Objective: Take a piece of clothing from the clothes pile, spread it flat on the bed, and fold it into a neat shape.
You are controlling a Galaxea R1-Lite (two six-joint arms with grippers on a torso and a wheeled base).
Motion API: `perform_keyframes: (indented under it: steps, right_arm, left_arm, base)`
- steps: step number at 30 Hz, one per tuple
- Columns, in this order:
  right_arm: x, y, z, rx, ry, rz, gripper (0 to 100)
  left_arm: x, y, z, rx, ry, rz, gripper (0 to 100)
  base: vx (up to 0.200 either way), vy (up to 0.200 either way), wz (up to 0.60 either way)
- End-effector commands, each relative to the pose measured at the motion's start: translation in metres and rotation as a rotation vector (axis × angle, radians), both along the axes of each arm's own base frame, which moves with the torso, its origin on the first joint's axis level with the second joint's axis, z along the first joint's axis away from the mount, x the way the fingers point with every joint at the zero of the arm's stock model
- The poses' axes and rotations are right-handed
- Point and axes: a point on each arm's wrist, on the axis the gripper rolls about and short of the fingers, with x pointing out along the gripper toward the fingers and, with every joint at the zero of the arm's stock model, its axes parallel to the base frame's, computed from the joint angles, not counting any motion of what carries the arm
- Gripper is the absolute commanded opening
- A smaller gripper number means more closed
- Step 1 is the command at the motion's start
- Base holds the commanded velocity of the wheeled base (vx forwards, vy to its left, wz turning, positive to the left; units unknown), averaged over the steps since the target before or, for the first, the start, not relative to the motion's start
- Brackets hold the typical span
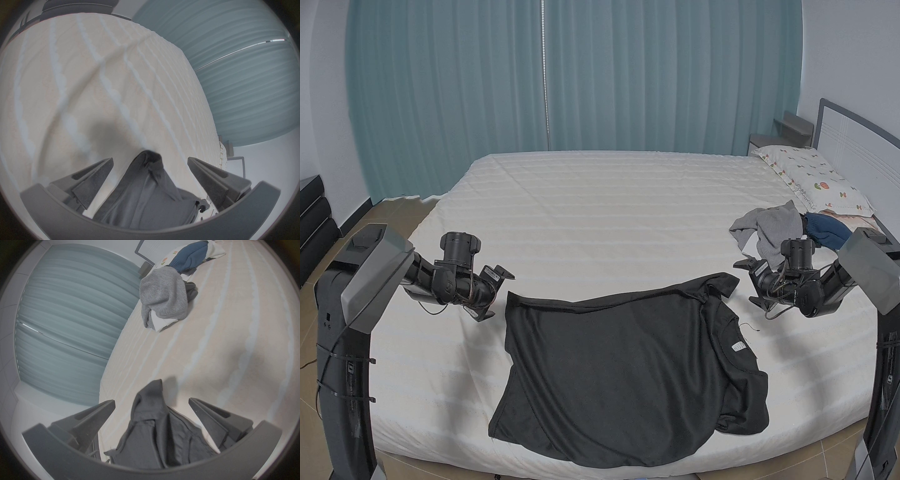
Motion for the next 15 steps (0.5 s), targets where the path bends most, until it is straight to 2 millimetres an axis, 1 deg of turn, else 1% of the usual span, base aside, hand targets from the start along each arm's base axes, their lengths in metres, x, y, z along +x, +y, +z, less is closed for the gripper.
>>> perform_keyframes:
  steps: [1,5,7,10,15]
  right_arm:
    - [-0.055,-0.006,-0.006,-0.032,0.055,0.103,100]
    - [-0.071,-0.007,-0.015,-0.046,0.022,0.149,100]
    - [-0.08,-0.008,-0.018,-0.031,0.032,0.166,100]
    - [-0.089,-0.004,-0.022,-0.017,0.061,0.199,100]
    - [-0.096,-0.004,-0.026,-0.015,0.085,0.205,100]
  left_arm:
    - [-0.063,-0.004,0.023,-0.055,0.006,-0.073,100]
    - [-0.098,-0.015,0.019,-0.05,-0.002,-0.113,100]
    - [-0.109,-0.018,0.017,-0.051,-0.011,-0.126,100]
    - [-0.121,-0.019,0.008,-0.047,0.001,-0.132,100]
    - [-0.13,-0.018,0.004,-0.048,0.002,-0.134,100]
  base:
    - [0.0,0.0,0.0]
    - [0.0,0.0,0.0]
    - [-0.2,0.0,0.0]
    - [-0.2,0.0,0.0]
    - [-0.2,0.0,0.0]
